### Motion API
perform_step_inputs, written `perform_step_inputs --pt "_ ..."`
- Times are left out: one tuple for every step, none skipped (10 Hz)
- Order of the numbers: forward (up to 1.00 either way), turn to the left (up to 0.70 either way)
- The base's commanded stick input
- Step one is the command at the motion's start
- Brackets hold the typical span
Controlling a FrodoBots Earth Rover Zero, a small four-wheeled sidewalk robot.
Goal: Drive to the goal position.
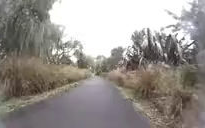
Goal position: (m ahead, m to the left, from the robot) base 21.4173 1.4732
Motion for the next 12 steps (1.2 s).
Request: perform_step_inputs --pt "0.85 0.00" --pt "0.85 0.00" --pt "0.85 0.00" --pt "0.85 0.00" --pt "0.85 0.00" --pt "0.85 0.00" --pt "0.85 0.00" --pt "0.85 0.00" --pt "0.85 0.00" --pt "0.85 0.00" --pt "0.85 0.00" --pt "0.85 0.00"
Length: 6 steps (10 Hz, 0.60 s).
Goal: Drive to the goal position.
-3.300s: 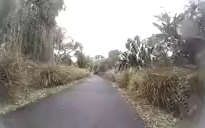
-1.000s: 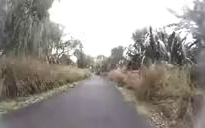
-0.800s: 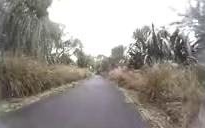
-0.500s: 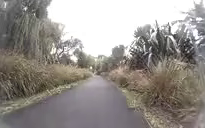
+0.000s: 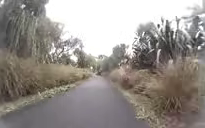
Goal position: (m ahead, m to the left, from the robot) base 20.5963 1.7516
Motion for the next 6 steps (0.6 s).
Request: perform_step_inputs --pt "0.85 0.00" --pt "0.85 0.00" --pt "0.85 0.00" --pt "0.85 0.00" --pt "0.85 0.00" --pt "0.85 0.00"
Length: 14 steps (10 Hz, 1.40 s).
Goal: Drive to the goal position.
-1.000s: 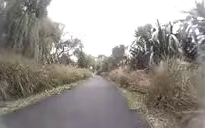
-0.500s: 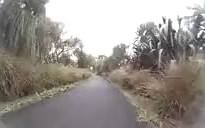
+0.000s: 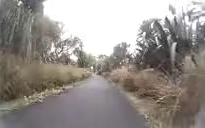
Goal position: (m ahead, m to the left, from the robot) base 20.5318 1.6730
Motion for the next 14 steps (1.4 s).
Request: perform_step_inputs --pt "0.85 0.00" --pt "0.85 0.00" --pt "0.85 0.00" --pt "0.85 0.00" --pt "0.85 0.00" --pt "0.85 0.00" --pt "0.85 0.00" --pt "0.85 0.00" --pt "0.85 0.00" --pt "0.85 0.00" --pt "0.85 0.00" --pt "0.85 0.00" --pt "0.85 0.00" --pt "0.85 0.00"
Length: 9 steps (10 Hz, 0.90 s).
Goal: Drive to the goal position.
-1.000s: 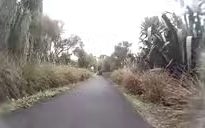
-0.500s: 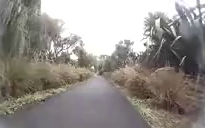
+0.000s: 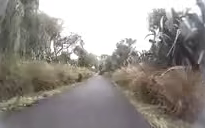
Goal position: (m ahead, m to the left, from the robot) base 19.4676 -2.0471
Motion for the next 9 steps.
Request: perform_step_inputs --pt "0.85 0.00" --pt "0.85 0.00" --pt "0.85 0.00" --pt "0.85 0.00" --pt "0.85 0.00" --pt "0.85 0.00" --pt "0.85 0.00" --pt "0.85 0.00" --pt "0.85 0.00"
